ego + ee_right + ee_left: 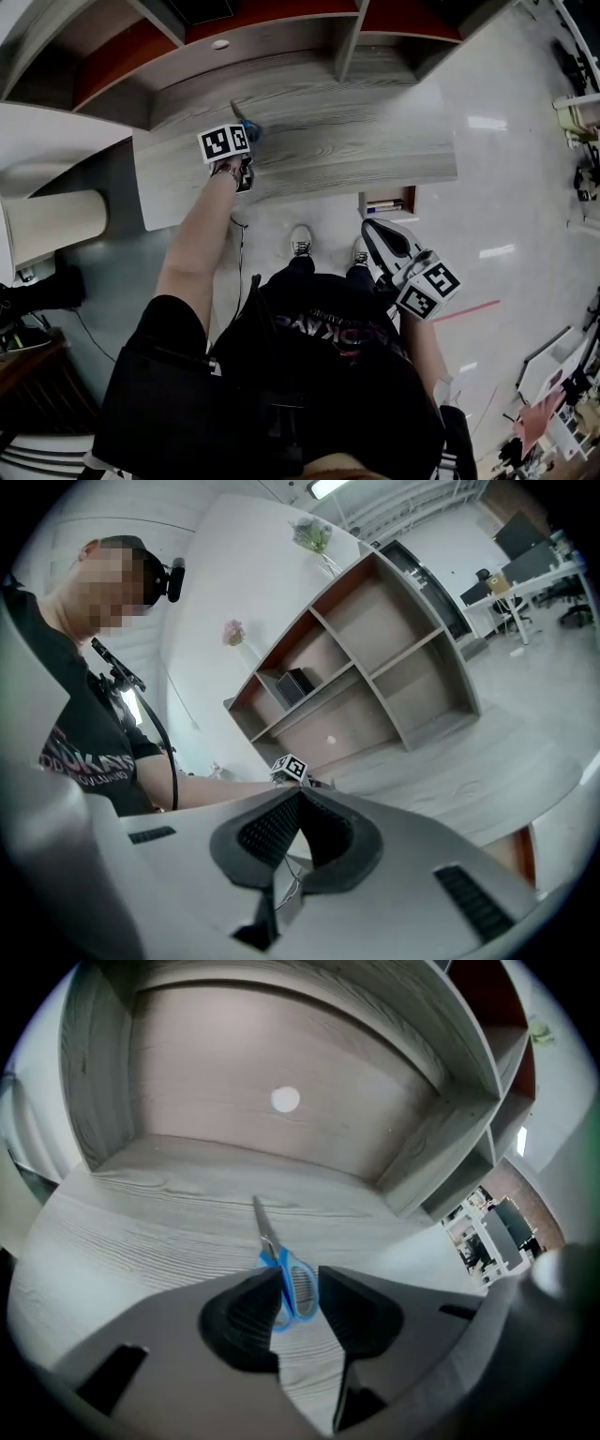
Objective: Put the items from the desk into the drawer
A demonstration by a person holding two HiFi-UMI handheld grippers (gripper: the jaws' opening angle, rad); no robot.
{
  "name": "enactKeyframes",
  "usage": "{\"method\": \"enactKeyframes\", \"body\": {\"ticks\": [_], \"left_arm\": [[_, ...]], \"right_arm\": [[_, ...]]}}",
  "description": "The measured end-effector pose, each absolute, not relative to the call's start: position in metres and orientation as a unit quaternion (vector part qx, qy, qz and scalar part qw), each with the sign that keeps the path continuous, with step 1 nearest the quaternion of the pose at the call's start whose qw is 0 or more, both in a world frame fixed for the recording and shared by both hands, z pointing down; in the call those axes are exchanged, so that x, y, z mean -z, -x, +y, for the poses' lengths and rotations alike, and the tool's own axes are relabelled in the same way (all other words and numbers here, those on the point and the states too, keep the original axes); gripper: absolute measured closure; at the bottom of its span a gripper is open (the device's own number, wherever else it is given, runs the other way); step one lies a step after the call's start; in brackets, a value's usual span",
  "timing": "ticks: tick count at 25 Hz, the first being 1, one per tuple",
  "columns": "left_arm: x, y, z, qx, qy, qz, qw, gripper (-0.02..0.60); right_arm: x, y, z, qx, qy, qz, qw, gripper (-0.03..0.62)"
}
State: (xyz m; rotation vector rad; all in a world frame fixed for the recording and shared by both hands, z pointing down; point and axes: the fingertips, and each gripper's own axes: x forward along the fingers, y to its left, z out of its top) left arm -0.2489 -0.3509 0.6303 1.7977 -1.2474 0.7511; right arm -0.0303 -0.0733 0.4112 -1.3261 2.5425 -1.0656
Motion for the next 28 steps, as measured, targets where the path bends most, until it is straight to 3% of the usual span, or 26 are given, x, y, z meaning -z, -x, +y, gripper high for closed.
{"method": "enactKeyframes", "body": {"ticks": [9, 19, 28], "left_arm": [[-0.653, 0.256, -0.358, -0.348, -0.669, -0.517, 0.406, 0.464], [-0.652, 0.258, -0.367, -0.405, -0.667, -0.550, 0.298, 0.465], [-0.651, 0.256, -0.363, -0.366, -0.749, -0.489, 0.256, 0.466]], "right_arm": [[-0.417, 0.030, -0.070, 0.363, 0.438, 0.821, 0.037, 0.583], [-0.422, 0.022, -0.066, 0.373, 0.443, 0.814, 0.046, 0.583], [-0.430, 0.012, -0.063, 0.394, 0.444, 0.802, 0.061, 0.583]]}}
